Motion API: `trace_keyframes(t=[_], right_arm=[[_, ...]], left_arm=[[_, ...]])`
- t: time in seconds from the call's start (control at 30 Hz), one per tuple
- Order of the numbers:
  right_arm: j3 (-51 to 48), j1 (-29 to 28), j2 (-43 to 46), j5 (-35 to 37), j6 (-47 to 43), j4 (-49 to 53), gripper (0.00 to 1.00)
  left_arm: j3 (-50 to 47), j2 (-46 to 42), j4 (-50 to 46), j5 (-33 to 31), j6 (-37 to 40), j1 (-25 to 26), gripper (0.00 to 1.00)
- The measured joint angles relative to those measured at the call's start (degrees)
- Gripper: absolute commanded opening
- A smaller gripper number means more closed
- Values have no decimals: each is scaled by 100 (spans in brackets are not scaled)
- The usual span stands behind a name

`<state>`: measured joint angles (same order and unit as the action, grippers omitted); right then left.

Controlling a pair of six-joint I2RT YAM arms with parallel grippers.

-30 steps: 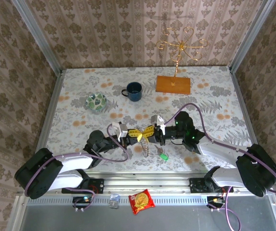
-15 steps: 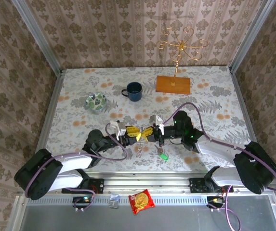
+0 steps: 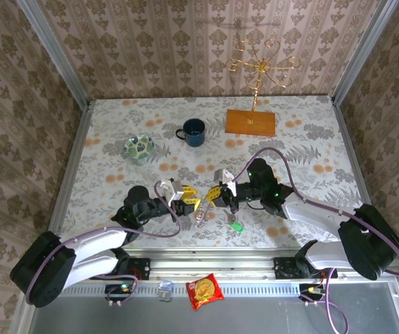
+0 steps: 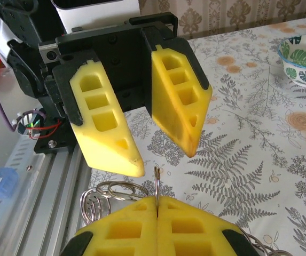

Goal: Put the keys on the keyring

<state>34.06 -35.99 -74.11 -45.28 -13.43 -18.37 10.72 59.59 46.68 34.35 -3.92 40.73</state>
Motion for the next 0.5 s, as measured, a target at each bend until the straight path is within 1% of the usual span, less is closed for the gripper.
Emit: trace_keyframes(t=[0.23,0.4,0.5], right_arm=[[483,-66,0,50,-643,905,0],[820,-186,-61,188,-1123,1561,0],[929,-245,-85,264,-1344,1843,0]], left_arm=[[291,-90,-826,173,533,-33,31],[479,-90,-1130,378,791,-33,28],[535,-83,-1263,507,892,-33,25]])
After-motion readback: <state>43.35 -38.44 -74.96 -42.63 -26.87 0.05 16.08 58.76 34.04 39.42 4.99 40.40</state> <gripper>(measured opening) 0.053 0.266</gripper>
